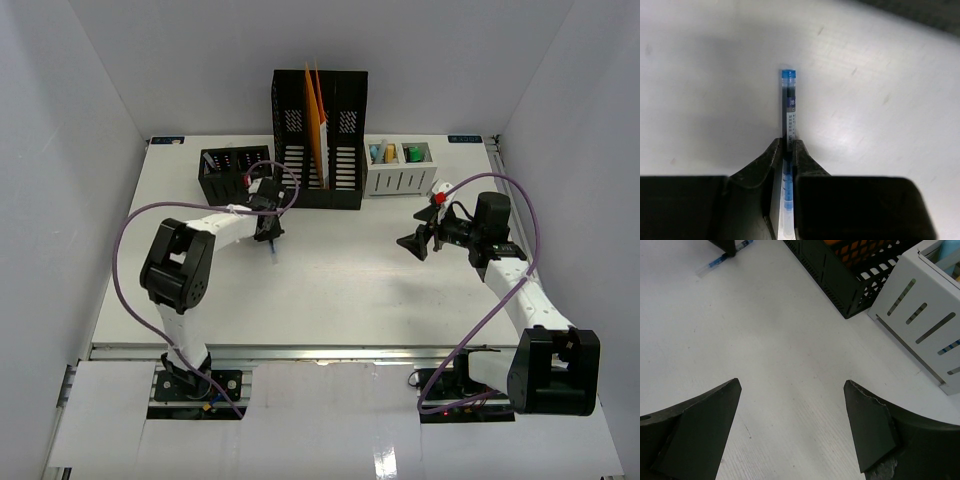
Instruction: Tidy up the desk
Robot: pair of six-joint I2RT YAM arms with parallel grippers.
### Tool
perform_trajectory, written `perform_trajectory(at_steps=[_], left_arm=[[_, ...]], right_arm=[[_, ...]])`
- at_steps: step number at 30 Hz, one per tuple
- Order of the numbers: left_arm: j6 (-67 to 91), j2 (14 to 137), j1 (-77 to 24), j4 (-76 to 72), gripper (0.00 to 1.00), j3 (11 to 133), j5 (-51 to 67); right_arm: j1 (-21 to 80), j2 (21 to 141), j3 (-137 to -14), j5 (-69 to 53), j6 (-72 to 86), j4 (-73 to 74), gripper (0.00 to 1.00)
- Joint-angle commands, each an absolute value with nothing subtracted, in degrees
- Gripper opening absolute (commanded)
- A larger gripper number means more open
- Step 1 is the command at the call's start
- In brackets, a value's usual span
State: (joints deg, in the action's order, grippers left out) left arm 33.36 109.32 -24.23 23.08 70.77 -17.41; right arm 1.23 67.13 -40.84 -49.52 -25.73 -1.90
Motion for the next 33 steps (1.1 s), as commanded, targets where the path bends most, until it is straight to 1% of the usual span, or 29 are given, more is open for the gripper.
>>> perform_trajectory(at_steps=[1, 5, 7, 10, 14, 15, 19, 22, 24, 31, 33], left_arm=[[27.0, 97.1, -24.1, 21.7, 0.05, 63.1, -13.3], [21.7, 86.7, -23.5, 13.9, 0.00, 58.1, -6.6], [19.3, 83.9, -22.3, 10.2, 0.00, 57.1, -4.0], [18.1, 81.7, -19.2, 7.9, 0.00, 58.0, -0.7], [18.6, 80.8, -11.5, 2.1, 0.00, 59.8, 3.3], [19.1, 80.5, -11.5, 0.6, 0.00, 59.9, 3.4], [19.9, 79.3, -7.9, -17.9, 0.00, 57.8, 0.9], [18.5, 82.6, -7.5, -32.0, 0.00, 58.7, -7.8], [17.0, 86.6, -7.0, -35.3, 0.00, 60.1, -8.6], [4.1, 97.1, -5.9, -46.8, 0.00, 66.8, -9.5], [1.8, 99.5, -5.5, -49.2, 0.00, 67.8, -10.1]], right_arm=[[1.0, 66.8, -43.2, -50.3, -25.9, -2.2, 0.90], [1.0, 66.9, -43.2, -50.4, -25.8, -2.3, 0.90], [1.0, 66.9, -43.2, -50.4, -25.7, -2.2, 0.90], [0.9, 66.7, -43.2, -50.4, -25.6, -2.3, 0.90], [0.9, 66.7, -43.2, -50.5, -25.5, -2.5, 0.90], [0.9, 66.7, -43.2, -50.5, -25.4, -2.5, 0.90], [0.8, 67.1, -43.2, -50.4, -25.5, -2.5, 0.90], [0.7, 67.1, -43.2, -50.3, -25.6, -2.5, 0.90], [0.7, 67.1, -43.2, -50.4, -25.6, -2.5, 0.90], [0.7, 66.9, -43.3, -51.1, -25.4, -2.3, 0.90], [-1.1, 66.9, -43.3, -51.4, -25.4, -2.3, 0.90]])
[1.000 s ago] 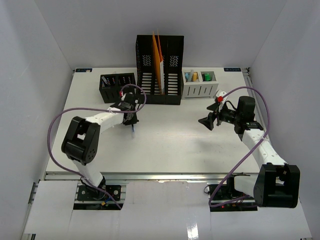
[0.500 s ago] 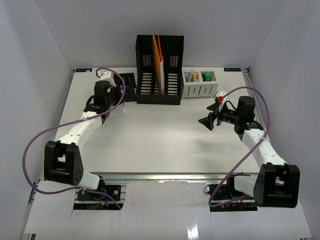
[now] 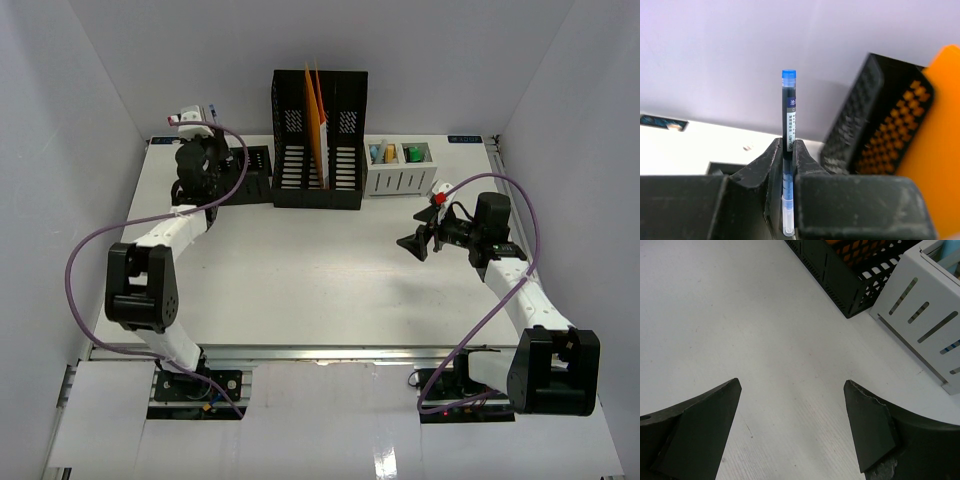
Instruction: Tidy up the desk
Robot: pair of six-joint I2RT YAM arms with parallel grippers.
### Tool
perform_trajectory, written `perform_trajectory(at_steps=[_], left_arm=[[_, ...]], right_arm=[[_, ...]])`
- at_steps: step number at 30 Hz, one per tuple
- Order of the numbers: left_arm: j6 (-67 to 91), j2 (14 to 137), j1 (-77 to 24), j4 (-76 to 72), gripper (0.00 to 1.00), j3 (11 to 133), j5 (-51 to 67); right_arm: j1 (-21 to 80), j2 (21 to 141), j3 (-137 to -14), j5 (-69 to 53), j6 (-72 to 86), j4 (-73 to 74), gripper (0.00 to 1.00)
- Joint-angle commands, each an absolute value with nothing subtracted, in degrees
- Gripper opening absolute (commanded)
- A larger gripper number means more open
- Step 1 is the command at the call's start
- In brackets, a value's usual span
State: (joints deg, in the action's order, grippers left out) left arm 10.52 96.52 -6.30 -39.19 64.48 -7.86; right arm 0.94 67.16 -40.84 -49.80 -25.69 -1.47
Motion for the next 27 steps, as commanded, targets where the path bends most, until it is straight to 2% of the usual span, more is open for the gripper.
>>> perform_trajectory(at_steps=[1, 8, 20, 23, 27], left_arm=[[0.7, 100.6, -5.2, -49.4, 0.00, 68.6, -10.2], [-1.2, 105.0, -4.0, -48.8, 0.00, 70.4, -9.8], [1.6, 105.6, -4.0, -48.2, 0.00, 65.0, -8.0], [2.3, 105.2, -4.0, -47.3, 0.05, 63.7, -7.5], [2.9, 104.1, -4.0, -46.7, 0.26, 62.2, -7.0]], right_arm=[[-1.2, 67.0, -43.3, -51.5, -25.3, -2.3, 0.90], [-1.4, 67.3, -43.5, -51.8, -25.2, -2.2, 0.90], [-2.0, 67.5, -43.5, -51.6, -25.3, -2.2, 0.90], [-2.4, 67.4, -43.6, -51.7, -25.0, -2.1, 0.90], [-3.4, 66.8, -43.5, -52.3, -24.3, -2.4, 0.90]])
